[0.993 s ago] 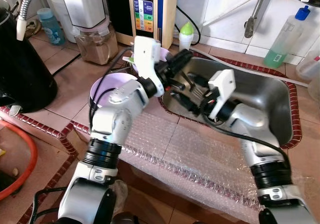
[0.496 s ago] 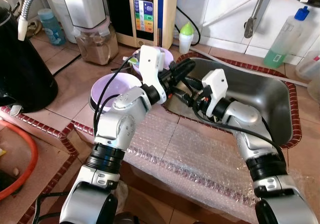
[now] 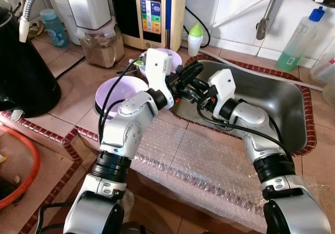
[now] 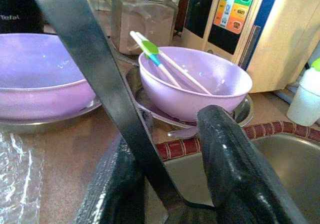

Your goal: Kitchen organization

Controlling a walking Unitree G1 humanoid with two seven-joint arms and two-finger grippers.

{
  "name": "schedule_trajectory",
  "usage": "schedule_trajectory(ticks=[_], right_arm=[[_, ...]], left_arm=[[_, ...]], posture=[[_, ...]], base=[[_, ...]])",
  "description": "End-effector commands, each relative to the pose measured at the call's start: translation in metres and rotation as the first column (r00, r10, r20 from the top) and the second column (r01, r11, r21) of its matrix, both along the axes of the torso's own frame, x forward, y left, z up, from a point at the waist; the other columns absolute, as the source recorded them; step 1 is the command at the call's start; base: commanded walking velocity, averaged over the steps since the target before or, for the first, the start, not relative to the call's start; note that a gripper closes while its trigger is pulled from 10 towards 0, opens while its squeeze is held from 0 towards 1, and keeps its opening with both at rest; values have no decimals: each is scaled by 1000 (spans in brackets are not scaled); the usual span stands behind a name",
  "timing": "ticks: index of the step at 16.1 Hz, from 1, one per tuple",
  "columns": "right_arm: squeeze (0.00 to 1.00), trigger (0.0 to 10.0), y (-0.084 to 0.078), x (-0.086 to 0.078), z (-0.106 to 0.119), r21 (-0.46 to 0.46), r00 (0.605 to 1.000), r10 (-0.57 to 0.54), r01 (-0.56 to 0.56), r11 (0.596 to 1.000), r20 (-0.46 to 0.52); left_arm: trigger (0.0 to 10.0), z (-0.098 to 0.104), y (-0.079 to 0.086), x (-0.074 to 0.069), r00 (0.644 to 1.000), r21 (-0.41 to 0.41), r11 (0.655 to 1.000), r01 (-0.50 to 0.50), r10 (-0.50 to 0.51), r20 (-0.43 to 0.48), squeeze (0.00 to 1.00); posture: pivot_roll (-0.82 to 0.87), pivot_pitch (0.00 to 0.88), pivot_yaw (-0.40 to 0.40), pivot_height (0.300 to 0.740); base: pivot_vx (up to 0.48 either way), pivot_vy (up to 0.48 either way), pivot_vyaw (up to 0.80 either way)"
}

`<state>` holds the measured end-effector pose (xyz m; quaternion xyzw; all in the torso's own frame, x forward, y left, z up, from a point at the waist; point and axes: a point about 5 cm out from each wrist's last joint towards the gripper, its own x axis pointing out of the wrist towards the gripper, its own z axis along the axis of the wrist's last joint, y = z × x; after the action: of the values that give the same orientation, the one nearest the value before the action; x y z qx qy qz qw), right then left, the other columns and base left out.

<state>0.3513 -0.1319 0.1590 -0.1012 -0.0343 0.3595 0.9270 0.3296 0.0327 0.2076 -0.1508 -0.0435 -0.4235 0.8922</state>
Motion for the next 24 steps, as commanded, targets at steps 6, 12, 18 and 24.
schedule_trajectory(ticks=[6,12,18,24], right_arm=[[0,0,-18,13,12,24,992,-122,121,992,27],[0,0,-38,23,8,5,955,-295,295,956,34],[0,0,-57,25,-33,-54,854,-502,499,865,-137],[1000,10000,-68,15,-65,-125,751,-606,596,793,-264]], left_arm=[[10000,-11,-2,-6,999,81,996,23,-26,31,0],[10000,-9,-2,-13,993,153,987,52,-67,94,1000],[10000,-3,28,-22,986,218,974,-56,19,167,1000],[10000,-6,82,-22,932,217,908,-358,332,148,1000]], posture=[[-18,0,38,740],[-1,0,33,740],[27,0,26,740],[60,0,10,740]], base=[[0,0,0],[0,0,0],[0,0,0],[0,0,0]])
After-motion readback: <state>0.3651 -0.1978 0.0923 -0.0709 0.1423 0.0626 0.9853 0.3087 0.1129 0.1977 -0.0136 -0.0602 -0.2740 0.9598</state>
